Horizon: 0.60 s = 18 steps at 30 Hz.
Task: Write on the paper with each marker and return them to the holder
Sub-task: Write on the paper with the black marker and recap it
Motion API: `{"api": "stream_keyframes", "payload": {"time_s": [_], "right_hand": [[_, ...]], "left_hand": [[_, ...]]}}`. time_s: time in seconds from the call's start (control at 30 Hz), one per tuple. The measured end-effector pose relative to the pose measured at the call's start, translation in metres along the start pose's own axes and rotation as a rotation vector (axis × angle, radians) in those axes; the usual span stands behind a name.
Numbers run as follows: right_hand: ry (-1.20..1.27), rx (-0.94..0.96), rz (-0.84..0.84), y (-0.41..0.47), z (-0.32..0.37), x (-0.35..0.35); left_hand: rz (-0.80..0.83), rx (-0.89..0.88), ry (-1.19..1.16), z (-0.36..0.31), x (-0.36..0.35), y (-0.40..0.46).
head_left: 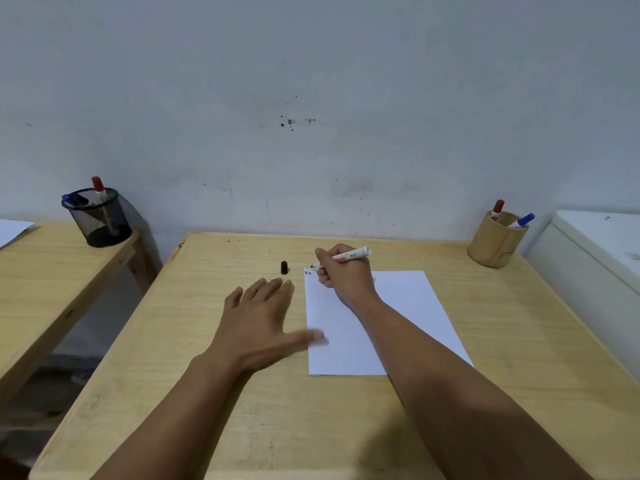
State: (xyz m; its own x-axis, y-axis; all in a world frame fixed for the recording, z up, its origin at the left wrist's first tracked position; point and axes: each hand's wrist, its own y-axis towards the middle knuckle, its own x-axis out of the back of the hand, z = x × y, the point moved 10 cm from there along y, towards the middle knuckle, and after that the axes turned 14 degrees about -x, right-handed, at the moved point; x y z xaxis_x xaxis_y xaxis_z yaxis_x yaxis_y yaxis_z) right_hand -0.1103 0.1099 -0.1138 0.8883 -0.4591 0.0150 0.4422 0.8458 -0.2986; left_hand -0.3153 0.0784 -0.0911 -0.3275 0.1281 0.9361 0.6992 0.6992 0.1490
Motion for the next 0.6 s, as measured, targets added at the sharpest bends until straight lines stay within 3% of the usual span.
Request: {"api": "stream_keyframes", "payload": {"time_s": [0.07,0.13,0.27,0.4,0.53,0.6], "right_hand": [[0.089,-0.038,0.058,-0.001,0.006,-0.002],[0.084,-0.033,0.081,-0.005,0.018,-0.002],[-0.006,0.100,-0.007,-0.015,0.047,0.018],[-0.025,0.071,0.162,-0.024,0.062,0.024],[0.180,-0.028,0.229,-0.031,0.070,0.041],[0.124,0.009,0.228,-0.037,0.073,0.045]], "left_hand": [[-0.252,0.087,-0.097,0.012,0.024,0.010],[-0.392,0.133,-0.155,0.022,0.039,0.024],[-0.278,0.116,-0.095,0.031,0.030,0.061],[-0.273,0.151,-0.110,0.049,0.021,0.075],[-0.389,0.259,-0.543,0.058,0.034,0.082],[-0.455,0.279,-0.821,0.045,0.047,0.087]]}}
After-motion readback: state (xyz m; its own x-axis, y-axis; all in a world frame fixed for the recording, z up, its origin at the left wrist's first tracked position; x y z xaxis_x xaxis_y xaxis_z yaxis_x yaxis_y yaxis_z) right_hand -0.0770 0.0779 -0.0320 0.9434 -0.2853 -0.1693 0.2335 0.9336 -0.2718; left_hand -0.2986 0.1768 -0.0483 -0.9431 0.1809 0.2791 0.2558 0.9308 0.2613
